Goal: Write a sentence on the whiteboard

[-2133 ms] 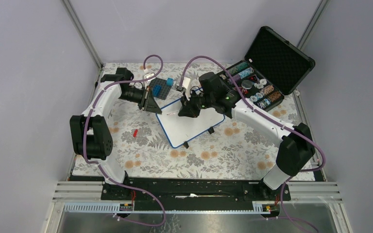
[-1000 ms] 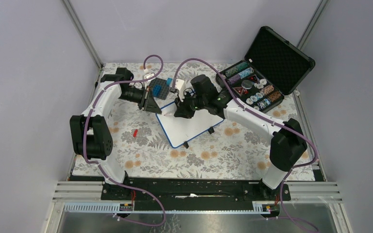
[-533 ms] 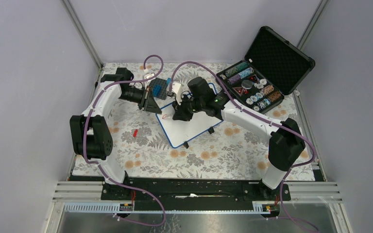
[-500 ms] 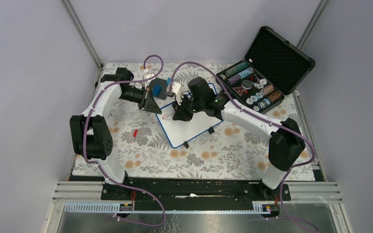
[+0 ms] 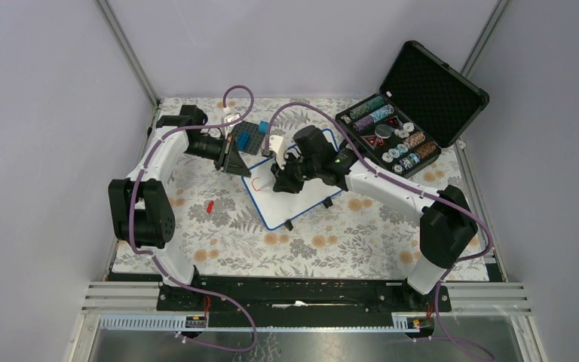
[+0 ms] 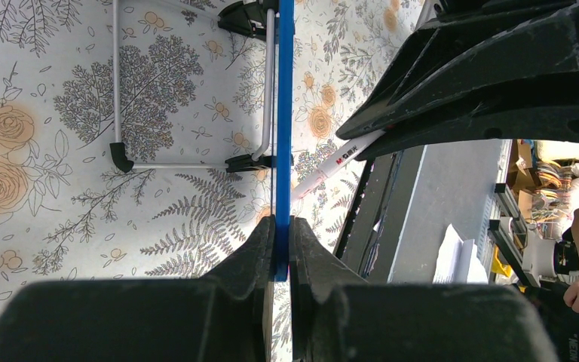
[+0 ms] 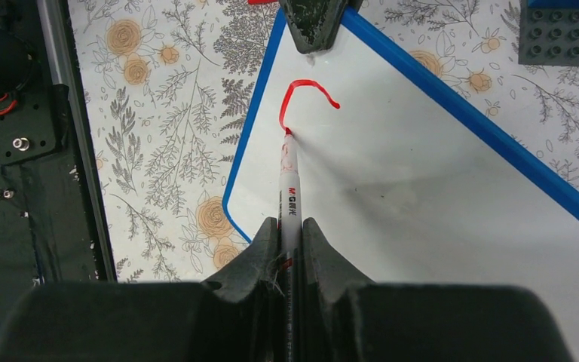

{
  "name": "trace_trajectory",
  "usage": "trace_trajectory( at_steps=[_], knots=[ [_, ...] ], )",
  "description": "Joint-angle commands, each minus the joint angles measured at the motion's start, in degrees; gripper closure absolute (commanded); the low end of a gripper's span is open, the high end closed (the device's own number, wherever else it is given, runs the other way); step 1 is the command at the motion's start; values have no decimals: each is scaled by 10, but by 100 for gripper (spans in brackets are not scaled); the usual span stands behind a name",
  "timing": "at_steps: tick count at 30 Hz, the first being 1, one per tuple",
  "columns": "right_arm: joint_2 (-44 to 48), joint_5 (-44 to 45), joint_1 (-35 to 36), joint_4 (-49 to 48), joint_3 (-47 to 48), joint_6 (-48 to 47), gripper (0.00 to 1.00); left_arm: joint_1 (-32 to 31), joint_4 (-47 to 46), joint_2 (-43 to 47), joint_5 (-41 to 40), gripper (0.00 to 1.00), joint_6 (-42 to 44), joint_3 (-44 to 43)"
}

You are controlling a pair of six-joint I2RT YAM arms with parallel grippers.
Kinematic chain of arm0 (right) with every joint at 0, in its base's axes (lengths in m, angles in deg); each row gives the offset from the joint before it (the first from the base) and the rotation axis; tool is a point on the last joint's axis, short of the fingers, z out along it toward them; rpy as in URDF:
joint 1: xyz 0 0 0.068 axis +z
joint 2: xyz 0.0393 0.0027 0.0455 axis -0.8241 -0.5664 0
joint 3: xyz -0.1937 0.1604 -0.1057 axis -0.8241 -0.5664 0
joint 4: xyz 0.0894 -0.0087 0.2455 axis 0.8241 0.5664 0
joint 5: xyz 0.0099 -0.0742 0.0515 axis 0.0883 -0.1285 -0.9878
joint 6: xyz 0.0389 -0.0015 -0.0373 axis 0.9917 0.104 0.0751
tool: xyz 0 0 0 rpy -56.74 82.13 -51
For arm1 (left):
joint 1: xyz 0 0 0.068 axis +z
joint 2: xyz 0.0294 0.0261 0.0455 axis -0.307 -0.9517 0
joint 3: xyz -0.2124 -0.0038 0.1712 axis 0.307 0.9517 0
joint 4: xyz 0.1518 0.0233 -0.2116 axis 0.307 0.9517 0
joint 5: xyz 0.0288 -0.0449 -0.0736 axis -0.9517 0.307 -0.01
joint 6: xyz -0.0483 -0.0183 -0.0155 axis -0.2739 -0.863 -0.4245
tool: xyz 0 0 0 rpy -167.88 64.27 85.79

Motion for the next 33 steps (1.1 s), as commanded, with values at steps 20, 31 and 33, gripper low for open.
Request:
trace_trajectory(
  at_steps=[20,31,33],
  knots=[
    [4,12,-4,13,55,-7,100,-8,6,11,12,100,6,-11],
    [0,31,-5,19,52,-19,100,-8,7,8,8,100,7,-10],
    [3,40,-5,21,50,-20,100,-8,7,9,6,100,6,-10]
  ],
)
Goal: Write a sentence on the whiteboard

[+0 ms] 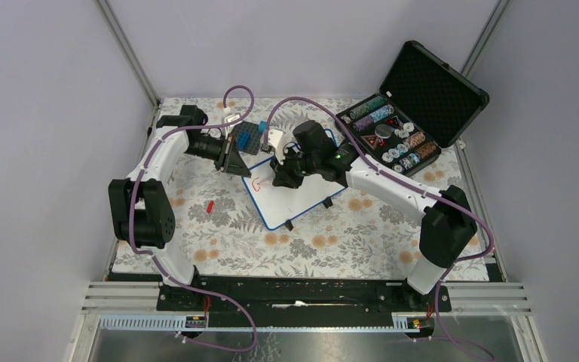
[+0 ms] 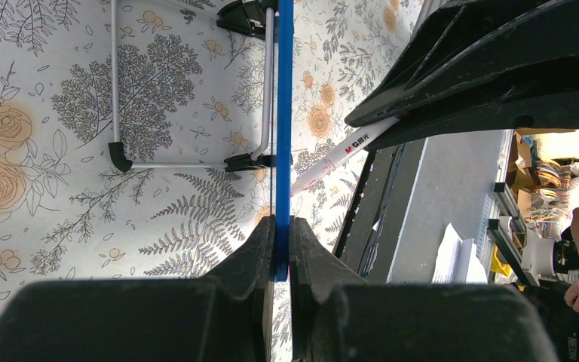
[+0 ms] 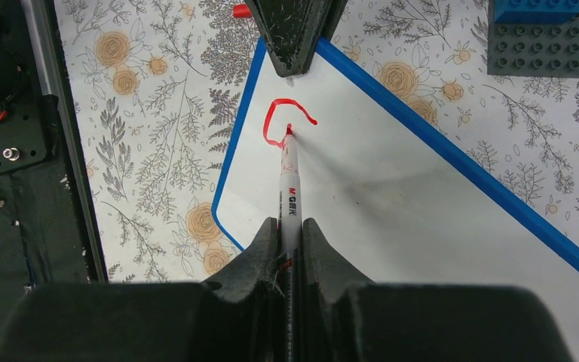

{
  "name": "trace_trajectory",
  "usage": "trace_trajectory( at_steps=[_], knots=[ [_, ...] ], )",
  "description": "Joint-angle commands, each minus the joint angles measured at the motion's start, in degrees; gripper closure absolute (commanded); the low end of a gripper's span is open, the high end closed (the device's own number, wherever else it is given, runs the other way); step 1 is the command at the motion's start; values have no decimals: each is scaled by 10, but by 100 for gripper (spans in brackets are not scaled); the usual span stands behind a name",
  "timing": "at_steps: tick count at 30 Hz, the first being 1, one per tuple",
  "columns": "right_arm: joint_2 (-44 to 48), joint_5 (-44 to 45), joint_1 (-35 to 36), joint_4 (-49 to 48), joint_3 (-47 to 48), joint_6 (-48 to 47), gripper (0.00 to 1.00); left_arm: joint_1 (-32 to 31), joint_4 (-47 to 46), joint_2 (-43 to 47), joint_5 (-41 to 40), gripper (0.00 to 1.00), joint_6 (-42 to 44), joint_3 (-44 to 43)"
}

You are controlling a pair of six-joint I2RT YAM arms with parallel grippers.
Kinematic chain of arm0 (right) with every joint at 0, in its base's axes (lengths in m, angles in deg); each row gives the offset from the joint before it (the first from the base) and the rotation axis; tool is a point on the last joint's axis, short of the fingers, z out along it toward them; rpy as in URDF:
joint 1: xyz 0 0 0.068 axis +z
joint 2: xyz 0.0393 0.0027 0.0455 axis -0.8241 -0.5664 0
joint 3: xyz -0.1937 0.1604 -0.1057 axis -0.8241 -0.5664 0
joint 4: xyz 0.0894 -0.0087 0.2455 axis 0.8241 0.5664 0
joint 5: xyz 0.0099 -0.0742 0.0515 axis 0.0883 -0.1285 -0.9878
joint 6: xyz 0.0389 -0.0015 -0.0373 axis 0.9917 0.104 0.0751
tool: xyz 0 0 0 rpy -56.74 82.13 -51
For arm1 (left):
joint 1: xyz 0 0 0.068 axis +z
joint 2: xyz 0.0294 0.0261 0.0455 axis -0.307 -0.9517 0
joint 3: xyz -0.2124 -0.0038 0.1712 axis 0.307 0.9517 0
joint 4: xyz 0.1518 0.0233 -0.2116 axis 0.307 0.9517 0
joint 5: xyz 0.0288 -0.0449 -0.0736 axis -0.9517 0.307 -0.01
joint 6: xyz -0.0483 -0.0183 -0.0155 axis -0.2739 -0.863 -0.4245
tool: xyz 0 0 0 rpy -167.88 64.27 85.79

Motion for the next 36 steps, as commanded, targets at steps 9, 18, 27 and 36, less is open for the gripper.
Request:
trace_trajectory(
  at_steps=[9,18,27,36],
  knots=[
    [14,20,-12,0,14,-8,100,-7,5,10,5,100,6,-11],
    [4,-1,-5,14,-1,-14,100,-7,5,10,3,100,4,-12],
    [13,-10,-1,37,-5,-27,100,-7,5,8,3,100,6,-13],
    [44,-37,-9,40,12,-16,100,-7,5,12,3,100,7,-9]
  ],
)
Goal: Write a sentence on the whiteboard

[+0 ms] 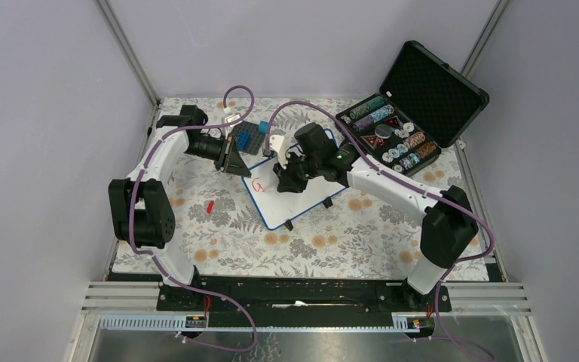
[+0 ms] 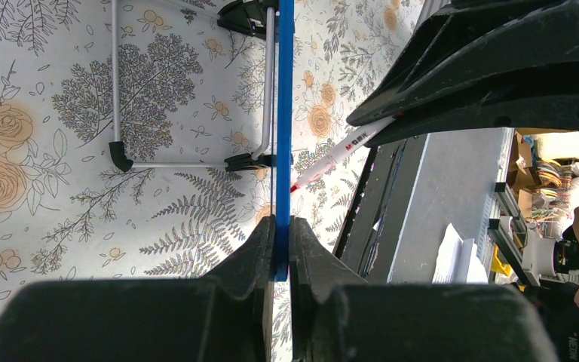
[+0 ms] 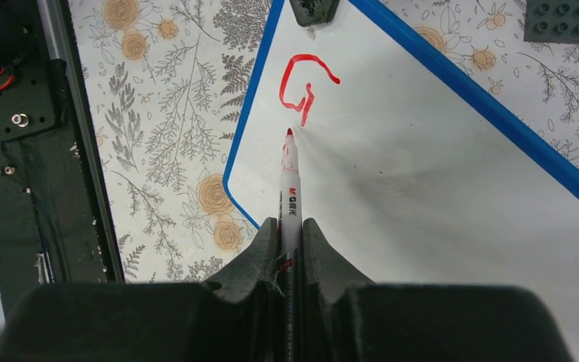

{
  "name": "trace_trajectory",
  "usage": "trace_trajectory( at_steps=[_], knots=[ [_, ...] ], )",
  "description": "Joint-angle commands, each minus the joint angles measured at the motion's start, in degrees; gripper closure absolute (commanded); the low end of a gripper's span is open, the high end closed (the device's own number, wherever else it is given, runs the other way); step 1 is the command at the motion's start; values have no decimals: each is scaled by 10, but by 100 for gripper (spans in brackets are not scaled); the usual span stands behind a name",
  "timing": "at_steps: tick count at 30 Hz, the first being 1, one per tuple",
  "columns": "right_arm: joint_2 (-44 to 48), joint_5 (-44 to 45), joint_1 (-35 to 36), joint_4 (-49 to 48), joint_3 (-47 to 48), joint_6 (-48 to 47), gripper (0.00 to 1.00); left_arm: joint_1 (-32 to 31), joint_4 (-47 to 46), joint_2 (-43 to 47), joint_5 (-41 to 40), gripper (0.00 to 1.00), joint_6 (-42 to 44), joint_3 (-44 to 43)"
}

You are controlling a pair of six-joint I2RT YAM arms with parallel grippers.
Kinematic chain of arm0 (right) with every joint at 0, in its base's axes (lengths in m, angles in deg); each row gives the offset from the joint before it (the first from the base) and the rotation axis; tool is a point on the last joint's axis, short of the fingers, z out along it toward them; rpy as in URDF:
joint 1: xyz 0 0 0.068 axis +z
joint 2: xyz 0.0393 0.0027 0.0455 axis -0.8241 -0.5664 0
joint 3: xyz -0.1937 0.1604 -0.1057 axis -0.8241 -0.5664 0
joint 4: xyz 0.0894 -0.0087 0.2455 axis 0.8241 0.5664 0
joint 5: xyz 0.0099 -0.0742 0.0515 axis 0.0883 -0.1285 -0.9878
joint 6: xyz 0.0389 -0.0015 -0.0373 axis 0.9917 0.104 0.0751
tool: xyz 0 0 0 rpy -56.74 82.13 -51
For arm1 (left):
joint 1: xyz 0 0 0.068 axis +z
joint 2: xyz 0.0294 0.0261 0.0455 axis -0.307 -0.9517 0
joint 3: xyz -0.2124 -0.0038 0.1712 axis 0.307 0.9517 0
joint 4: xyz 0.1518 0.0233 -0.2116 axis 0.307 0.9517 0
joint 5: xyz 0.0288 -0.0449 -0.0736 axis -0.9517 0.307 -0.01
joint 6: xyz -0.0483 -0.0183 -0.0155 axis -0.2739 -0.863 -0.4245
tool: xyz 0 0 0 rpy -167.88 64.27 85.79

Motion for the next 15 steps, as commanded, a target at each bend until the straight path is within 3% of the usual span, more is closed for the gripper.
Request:
trace_trajectory(
  at_steps=[1,15],
  knots=[
    [44,-29,-10,-1,25,6,100,-7,5,12,5,100,7,-9],
    [28,13,-19,-20,36,15,100,-8,6,17,5,100,6,-9]
  ],
)
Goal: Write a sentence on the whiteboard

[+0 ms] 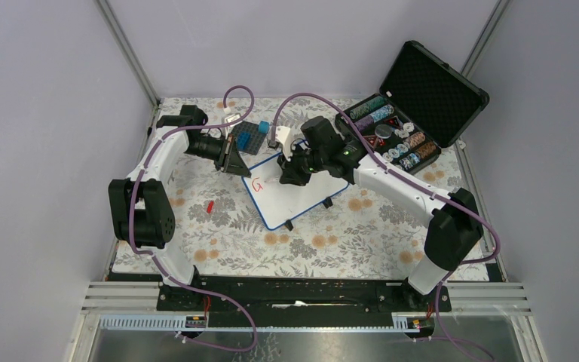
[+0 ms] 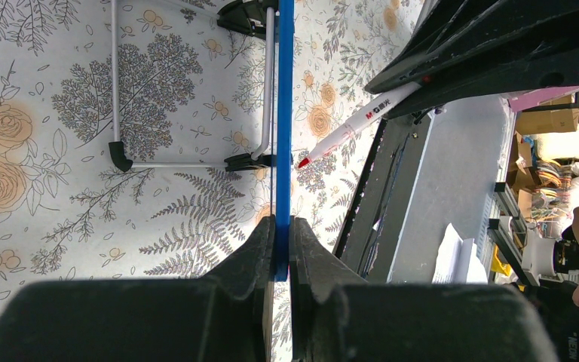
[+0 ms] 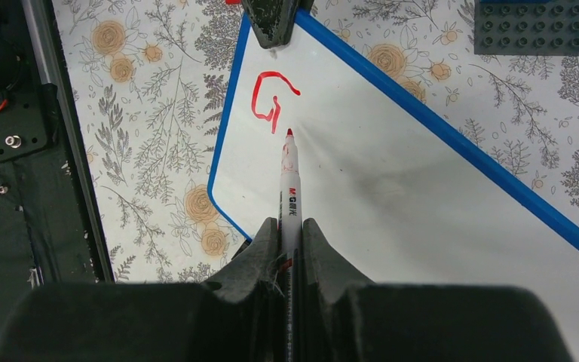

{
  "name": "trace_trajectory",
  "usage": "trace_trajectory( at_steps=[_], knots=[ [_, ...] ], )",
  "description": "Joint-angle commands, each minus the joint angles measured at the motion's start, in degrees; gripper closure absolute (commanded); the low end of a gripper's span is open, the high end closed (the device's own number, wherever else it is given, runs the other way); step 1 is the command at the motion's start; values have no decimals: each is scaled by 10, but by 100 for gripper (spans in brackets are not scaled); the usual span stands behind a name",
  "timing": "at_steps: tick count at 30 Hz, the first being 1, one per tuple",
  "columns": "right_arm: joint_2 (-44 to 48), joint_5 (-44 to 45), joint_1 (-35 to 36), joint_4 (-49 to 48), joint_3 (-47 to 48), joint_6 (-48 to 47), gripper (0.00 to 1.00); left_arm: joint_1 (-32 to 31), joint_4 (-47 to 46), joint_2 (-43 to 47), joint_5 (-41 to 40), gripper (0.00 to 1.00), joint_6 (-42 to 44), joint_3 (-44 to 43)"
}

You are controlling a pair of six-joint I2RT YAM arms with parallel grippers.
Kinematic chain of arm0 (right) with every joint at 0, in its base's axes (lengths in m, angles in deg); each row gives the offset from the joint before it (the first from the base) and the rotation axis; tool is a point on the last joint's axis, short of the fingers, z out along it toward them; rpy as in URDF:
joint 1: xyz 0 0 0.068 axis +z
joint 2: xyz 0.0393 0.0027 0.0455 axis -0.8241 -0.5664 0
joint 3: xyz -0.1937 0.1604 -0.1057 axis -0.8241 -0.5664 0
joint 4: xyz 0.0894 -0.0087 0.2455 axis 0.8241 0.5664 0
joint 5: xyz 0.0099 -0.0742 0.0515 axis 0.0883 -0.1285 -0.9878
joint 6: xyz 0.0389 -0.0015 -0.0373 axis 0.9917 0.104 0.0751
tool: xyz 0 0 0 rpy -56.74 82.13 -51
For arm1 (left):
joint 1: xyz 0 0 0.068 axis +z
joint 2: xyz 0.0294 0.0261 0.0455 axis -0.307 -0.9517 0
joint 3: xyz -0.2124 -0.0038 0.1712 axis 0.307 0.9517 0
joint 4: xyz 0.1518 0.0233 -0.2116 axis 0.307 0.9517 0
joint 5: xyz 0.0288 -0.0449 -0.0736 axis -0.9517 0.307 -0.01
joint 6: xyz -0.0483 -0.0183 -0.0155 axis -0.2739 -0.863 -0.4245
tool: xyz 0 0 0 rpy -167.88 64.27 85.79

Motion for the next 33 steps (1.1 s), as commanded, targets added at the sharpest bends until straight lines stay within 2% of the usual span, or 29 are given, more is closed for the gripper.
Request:
trace_trajectory(
  at_steps=[1,22,33],
  knots=[
    [5,10,-1,-16,29,7,100,-8,6,16,5,100,6,-9],
    [-34,12,14,-12,42,2,100,-8,5,14,4,100,8,-9],
    [-9,23,15,-4,4,-14,100,-8,5,14,2,100,8,-9]
  ],
)
